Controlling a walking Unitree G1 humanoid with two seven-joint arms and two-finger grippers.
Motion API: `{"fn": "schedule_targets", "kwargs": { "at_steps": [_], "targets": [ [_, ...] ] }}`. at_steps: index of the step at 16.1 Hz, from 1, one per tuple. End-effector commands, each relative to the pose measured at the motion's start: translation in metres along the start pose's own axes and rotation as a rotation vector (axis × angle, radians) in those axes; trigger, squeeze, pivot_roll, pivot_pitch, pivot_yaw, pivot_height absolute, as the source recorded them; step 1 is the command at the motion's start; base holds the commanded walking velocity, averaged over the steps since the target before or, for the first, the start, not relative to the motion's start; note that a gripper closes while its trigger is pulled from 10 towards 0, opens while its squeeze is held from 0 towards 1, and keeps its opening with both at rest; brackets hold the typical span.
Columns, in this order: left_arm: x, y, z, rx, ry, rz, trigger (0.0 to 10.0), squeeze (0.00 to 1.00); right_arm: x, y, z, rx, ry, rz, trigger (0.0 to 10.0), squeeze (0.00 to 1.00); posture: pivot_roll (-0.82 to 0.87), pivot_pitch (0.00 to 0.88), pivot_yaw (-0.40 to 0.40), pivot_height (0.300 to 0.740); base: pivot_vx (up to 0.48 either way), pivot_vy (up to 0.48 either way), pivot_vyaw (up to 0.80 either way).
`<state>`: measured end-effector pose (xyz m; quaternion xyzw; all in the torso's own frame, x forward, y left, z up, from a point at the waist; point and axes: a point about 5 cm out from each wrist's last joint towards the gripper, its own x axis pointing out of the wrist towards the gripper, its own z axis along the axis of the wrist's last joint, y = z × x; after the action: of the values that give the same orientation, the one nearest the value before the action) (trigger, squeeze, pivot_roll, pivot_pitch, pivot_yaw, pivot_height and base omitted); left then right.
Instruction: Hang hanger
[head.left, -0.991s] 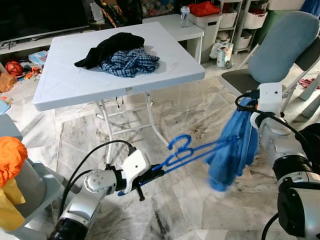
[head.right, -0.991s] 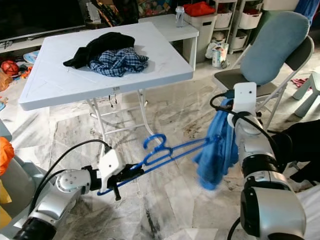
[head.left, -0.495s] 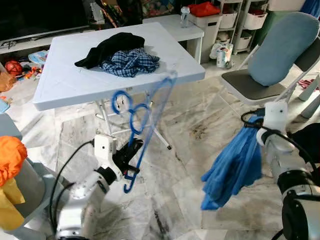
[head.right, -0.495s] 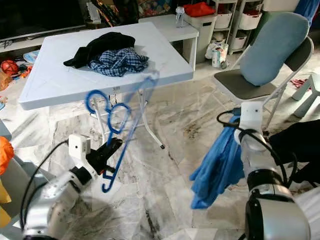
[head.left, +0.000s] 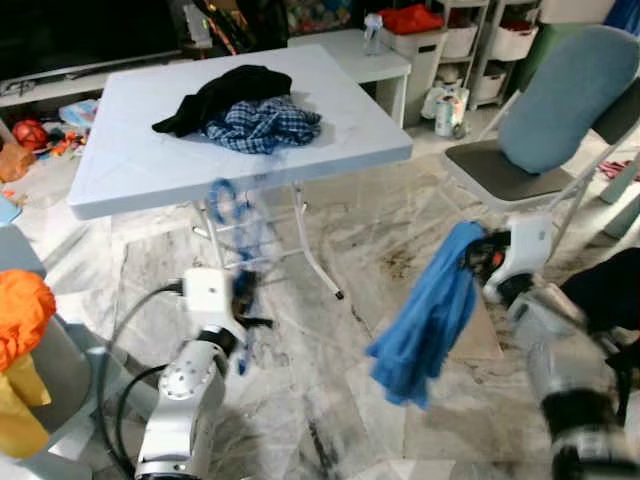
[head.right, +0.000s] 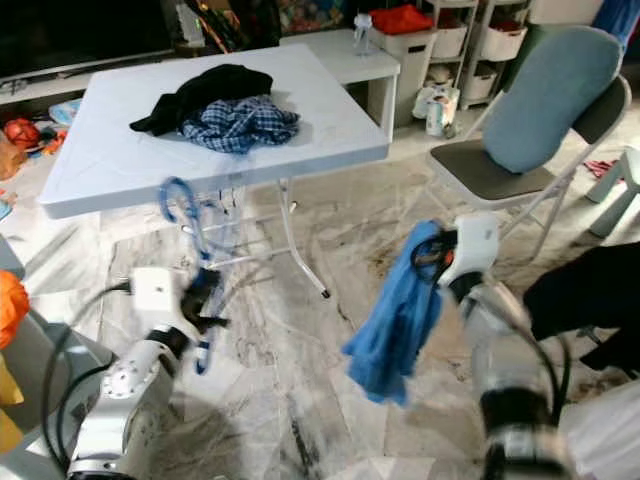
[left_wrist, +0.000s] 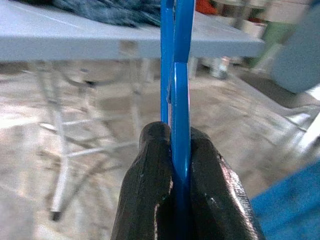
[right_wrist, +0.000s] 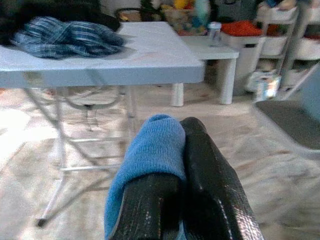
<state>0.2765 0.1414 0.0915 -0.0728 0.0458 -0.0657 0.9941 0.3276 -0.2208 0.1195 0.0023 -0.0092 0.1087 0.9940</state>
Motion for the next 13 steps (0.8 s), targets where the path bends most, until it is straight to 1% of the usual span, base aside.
{"fn": "schedule_targets", "kwargs": {
  "at_steps": [1,2,3,4,5,6,7,9,10,11,12,13],
  "targets": [
    [0.001,0.003,0.014,0.030,-0.063,0.040,10.0,0.00,0.000,0.004,0.017,-0.002,-0.072,0.022,10.0,0.00,-0.13,0.000,0.045,0.740,0.000,0.000,0.00],
    [0.002,0.000,0.017,-0.004,-0.075,0.034,10.0,0.00,-0.006,0.017,0.019,0.011,-0.081,0.059,10.0,0.00,-0.14,0.000,0.049,0.740,0.000,0.000,0.00],
    [0.002,-0.003,0.018,-0.002,-0.085,0.009,10.0,0.00,-0.007,0.026,0.019,0.001,-0.073,0.098,10.0,0.00,-0.14,0.000,0.049,0.740,0.000,0.000,0.00],
    [0.002,-0.004,0.019,0.003,-0.092,0.011,10.0,0.00,-0.007,0.035,0.020,-0.026,-0.069,0.123,10.0,0.00,-0.14,0.000,0.052,0.740,0.000,0.000,0.00],
    [0.003,-0.004,0.019,0.000,-0.094,0.015,10.0,0.00,-0.006,0.041,0.021,-0.050,-0.074,0.150,10.0,0.00,-0.14,0.000,0.052,0.740,0.000,0.000,0.00],
    [0.004,-0.004,0.020,-0.004,-0.097,0.019,10.0,0.00,-0.004,0.053,0.024,-0.030,-0.091,0.219,10.0,0.00,-0.13,0.000,0.052,0.740,0.000,0.000,0.00],
    [0.005,-0.004,0.021,-0.002,-0.102,0.027,10.0,0.00,-0.004,0.059,0.027,-0.038,-0.100,0.265,10.0,0.00,-0.13,0.000,0.047,0.740,0.000,0.000,0.00],
    [0.004,-0.003,0.022,-0.012,-0.106,0.040,10.0,0.00,-0.005,0.068,0.025,-0.085,-0.088,0.273,10.0,0.00,-0.12,0.000,0.041,0.740,0.000,0.000,0.00],
    [0.005,-0.003,0.021,-0.029,-0.101,0.044,10.0,0.00,-0.005,0.069,0.022,-0.113,-0.058,0.261,10.0,0.00,-0.12,0.000,0.040,0.740,0.000,0.000,0.00],
    [0.006,-0.003,0.022,-0.029,-0.104,0.039,10.0,0.00,-0.003,0.069,0.023,-0.075,-0.063,0.250,10.0,0.00,-0.13,0.000,0.040,0.740,0.000,0.000,0.00],
    [0.007,-0.003,0.023,-0.029,-0.106,0.038,10.0,0.00,-0.002,0.067,0.027,-0.098,-0.086,0.242,10.0,0.00,-0.13,0.000,0.041,0.740,0.000,0.000,0.00],
    [0.008,-0.003,0.024,-0.027,-0.109,0.036,10.0,0.00,-0.001,0.065,0.029,-0.081,-0.092,0.235,10.0,0.00,-0.13,0.000,0.041,0.740,0.277,0.000,0.00]
  ]
}}
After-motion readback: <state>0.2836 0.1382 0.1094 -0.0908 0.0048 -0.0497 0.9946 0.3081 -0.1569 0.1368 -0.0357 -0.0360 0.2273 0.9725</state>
